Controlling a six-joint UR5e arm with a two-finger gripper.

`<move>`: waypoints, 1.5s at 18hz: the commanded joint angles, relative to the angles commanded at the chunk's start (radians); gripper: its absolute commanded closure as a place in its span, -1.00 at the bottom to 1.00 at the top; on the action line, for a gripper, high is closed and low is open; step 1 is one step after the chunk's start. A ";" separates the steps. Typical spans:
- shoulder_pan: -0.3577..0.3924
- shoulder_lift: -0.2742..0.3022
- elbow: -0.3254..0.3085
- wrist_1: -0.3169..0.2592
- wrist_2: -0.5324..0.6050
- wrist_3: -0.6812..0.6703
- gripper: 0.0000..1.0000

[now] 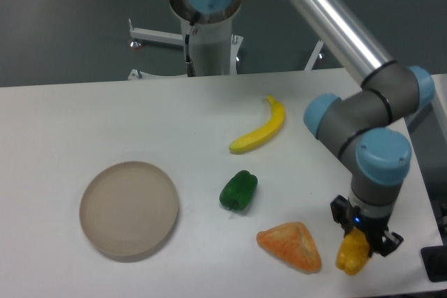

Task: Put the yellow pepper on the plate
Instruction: 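Carry the yellow pepper over to the round beige plate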

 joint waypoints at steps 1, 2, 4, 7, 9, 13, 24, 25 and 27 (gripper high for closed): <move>-0.012 0.025 -0.017 -0.029 0.000 -0.018 0.04; -0.034 0.045 -0.038 -0.039 0.000 -0.055 0.04; -0.077 0.080 -0.097 -0.042 0.002 -0.154 0.04; -0.149 0.144 -0.211 -0.043 0.002 -0.331 0.04; -0.207 0.186 -0.276 -0.046 0.002 -0.452 0.04; -0.334 0.232 -0.356 -0.051 0.002 -0.590 0.04; -0.526 0.207 -0.393 -0.051 0.078 -0.715 0.04; -0.532 0.197 -0.391 -0.048 0.083 -0.716 0.04; -0.541 0.177 -0.391 -0.045 0.087 -0.715 0.04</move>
